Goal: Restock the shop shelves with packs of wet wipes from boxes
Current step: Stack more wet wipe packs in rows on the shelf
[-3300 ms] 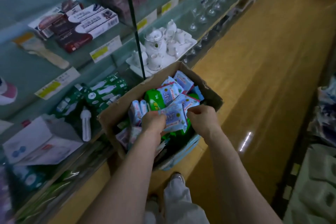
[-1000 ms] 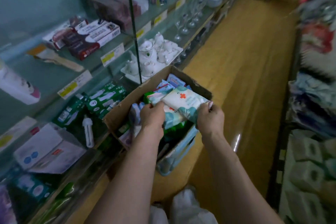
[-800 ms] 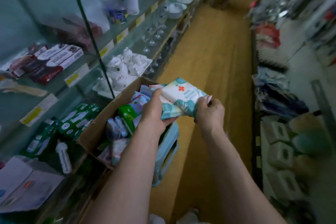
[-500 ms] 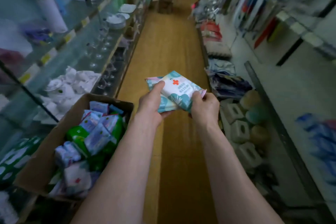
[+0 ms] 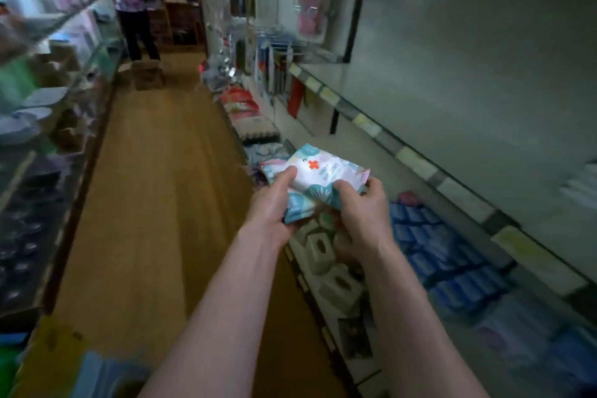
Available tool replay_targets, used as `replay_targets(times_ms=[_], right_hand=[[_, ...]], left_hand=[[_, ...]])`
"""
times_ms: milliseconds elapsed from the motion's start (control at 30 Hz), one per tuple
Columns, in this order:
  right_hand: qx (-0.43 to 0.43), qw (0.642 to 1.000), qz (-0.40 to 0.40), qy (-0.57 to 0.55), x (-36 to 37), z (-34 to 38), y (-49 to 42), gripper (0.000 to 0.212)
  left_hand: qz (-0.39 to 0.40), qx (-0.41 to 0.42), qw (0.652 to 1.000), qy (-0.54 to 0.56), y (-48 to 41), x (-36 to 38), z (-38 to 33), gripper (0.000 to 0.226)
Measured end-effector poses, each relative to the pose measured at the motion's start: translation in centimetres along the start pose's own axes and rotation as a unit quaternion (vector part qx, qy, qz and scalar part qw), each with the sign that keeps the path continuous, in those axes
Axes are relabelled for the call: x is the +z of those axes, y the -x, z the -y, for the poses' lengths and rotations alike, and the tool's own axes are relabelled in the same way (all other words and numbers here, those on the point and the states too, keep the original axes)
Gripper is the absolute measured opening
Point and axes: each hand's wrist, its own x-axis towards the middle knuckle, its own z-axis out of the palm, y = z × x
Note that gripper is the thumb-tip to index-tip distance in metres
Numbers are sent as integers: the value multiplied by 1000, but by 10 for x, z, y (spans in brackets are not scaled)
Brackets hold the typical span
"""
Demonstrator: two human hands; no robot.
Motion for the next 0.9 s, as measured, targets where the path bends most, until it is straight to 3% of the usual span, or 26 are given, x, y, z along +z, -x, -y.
replay_targets(times_ms=[100,233,367,500,700,833,900], right_hand=[[9,998,-41,-35,-52,6,-18,22],[52,987,-128,-87,-113,13,-37,15],[19,962,-224,-153,-164,16,-49,16],[3,958,-258,-126,-205,15,-58,14],[-6,942,-329,-69,-259,37,-93,8],[-14,918,-395,-13,-290,58,-120,35],[-25,910,-411,45,-302,63,-133,39]], left_hand=[[58,-45,997,-4,-2,53,23,39],[121,-89,988,-25,2,124,52,21],[181,-144,971,-59,5,186,79,14],[223,-170,953,-118,-5,228,101,17],[271,-127,925,-234,-41,296,104,29],[328,-46,879,-343,-57,352,98,41],[351,-9,852,-387,-62,378,99,44]])
